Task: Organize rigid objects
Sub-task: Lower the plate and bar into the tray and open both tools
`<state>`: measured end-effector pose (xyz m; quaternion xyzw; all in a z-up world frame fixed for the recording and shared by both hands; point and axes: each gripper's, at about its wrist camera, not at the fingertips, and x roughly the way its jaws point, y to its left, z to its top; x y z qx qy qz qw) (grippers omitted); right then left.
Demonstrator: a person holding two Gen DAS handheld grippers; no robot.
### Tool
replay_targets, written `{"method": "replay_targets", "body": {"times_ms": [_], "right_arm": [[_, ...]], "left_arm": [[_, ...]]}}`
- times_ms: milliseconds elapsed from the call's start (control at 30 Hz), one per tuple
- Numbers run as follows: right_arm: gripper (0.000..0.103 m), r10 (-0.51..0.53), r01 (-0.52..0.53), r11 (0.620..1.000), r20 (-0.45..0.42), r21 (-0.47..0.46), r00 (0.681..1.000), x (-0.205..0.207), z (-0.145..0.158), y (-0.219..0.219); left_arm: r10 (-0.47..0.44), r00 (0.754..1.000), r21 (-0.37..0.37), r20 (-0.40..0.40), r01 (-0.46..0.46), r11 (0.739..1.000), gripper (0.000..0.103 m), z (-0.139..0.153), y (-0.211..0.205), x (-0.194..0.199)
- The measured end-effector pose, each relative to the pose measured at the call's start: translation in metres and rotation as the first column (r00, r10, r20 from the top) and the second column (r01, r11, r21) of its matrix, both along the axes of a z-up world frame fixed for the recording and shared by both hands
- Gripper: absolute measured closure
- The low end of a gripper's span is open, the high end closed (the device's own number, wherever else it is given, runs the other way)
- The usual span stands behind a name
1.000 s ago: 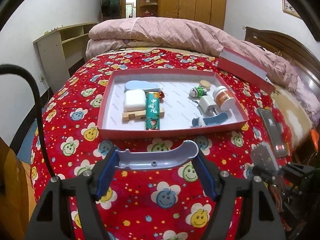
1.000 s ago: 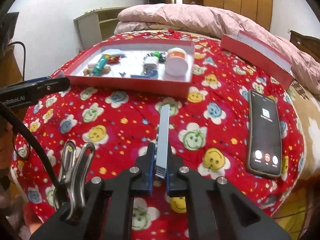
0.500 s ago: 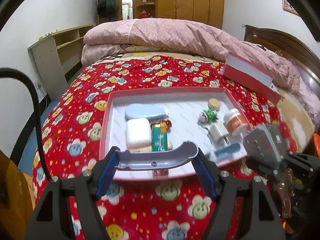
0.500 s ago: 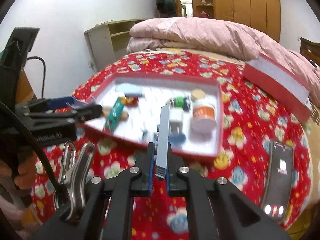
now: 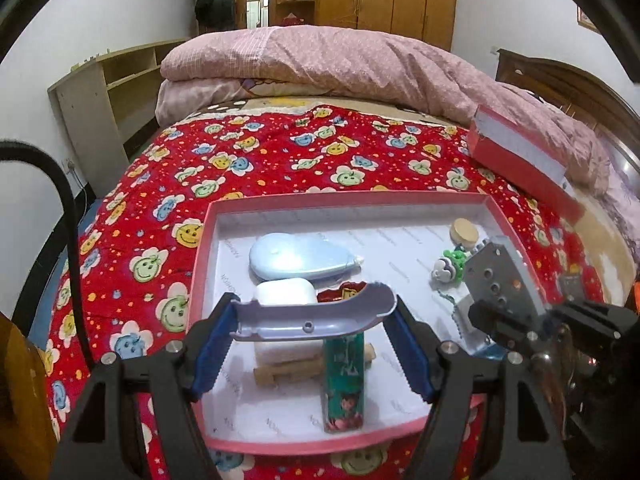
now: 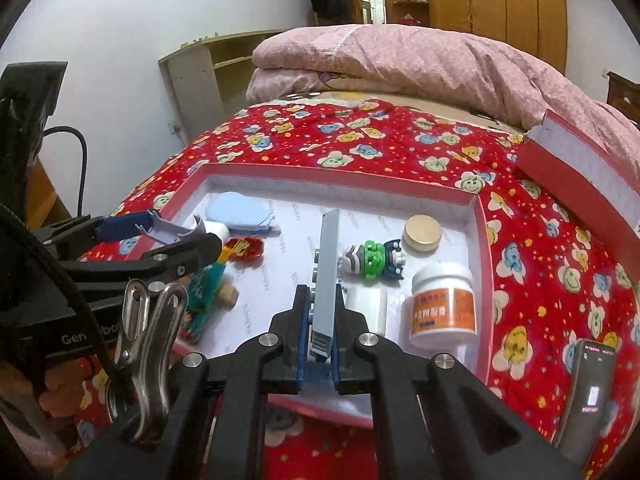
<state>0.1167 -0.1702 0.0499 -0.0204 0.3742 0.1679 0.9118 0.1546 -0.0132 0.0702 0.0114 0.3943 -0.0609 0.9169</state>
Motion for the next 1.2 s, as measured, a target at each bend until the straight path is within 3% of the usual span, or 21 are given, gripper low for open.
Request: {"method": "replay_targets", "body": {"times_ms": [200, 267, 333, 433, 1200], "right_arm": [[0.092, -0.015, 0.015, 1.000, 0.006, -0.012, 1.000, 0.007, -0.004, -0.001], [0.086, -0.019, 0.019, 1.000, 0.003, -0.008, 1.000, 0.009, -0.004, -0.001], [0.074, -0.025, 0.025, 1.000, 0.010, -0.002, 1.000, 0.008, -0.004, -0.003], [0.067, -0.032, 0.032, 0.999, 0.022, 0.013, 0.999, 0.006, -0.002, -0.006], [0.054, -0.043, 0.041, 0.999, 0.081, 0.029, 0.996, -0.027, 0.015, -0.005]], "left_arm": [[-0.010, 1.000, -0.017, -0.003, 0.010, 1.000, 0.026, -0.005, 0.000, 0.006], [-0.014, 1.000, -0.004, -0.003, 0.014, 1.000, 0.026, -0.005, -0.002, 0.006], [-0.013, 1.000, 0.009, -0.003, 0.013, 1.000, 0.024, -0.005, -0.004, 0.006], [-0.005, 1.000, 0.000, -0.010, 0.005, 1.000, 0.022, -0.004, -0.003, 0.005], [0.050, 0.999, 0.027, 0.008, -0.050, 0.998, 0.022, 0.012, 0.003, -0.030]]}}
